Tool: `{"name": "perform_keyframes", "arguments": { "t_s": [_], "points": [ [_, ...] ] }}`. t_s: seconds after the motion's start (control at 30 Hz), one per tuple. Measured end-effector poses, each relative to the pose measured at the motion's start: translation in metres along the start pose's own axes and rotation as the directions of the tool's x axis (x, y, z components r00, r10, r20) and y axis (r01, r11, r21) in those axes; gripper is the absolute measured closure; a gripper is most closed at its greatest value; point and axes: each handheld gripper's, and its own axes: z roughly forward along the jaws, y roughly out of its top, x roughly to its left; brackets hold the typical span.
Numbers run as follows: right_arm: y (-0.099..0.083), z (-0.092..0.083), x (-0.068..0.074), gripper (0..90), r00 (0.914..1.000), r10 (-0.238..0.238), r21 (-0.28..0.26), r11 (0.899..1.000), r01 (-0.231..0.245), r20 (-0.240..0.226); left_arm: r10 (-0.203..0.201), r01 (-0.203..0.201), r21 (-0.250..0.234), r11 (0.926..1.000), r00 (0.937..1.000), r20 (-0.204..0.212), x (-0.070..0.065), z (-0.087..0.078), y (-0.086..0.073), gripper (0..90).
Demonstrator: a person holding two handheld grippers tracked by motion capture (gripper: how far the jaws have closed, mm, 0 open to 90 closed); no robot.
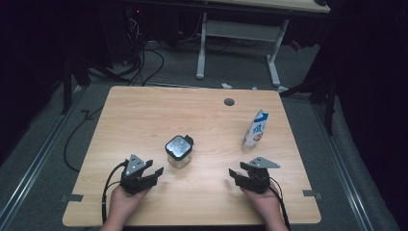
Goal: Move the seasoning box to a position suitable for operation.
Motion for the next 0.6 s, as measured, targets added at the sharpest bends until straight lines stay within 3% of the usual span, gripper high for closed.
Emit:
{"name": "perform_keyframes", "arguments": {
  "t_s": [0.3, 0.4, 0.5, 0.6],
  "points": [
    [0.0006, 0.0050, 0.0021, 43.1, 0.9998, -0.017, 0.004, 1.000, 0.017, 0.012, 0.025, -0.025, -0.008, 0.9997, 0.9994, -0.026, 0.0035, 0.0015, -0.0013, 56.8],
    [-0.0011, 0.0052, 0.0019, 44.6, 0.9995, -0.029, 0.007, 1.000, 0.029, 0.011, 0.026, -0.027, -0.021, 0.9994, 0.9996, -0.013, 0.0043, 0.0018, -0.0009, 61.8],
    [-0.0027, 0.0047, 0.0023, 47.4, 0.9992, -0.040, 0.010, 0.999, 0.040, 0.003, 0.000, 0.000, -0.042, 0.9991, 1.0000, -0.004, 0.0056, 0.0032, 0.0026, 65.6],
    [-0.0034, 0.0048, 0.0029, 48.0, 0.9991, -0.043, 0.013, 0.999, 0.043, 0.000, 0.012, -0.013, -0.033, 0.9994, 0.9995, -0.029, 0.0054, 0.0084, 0.0073, 69.5]
  ]
}}
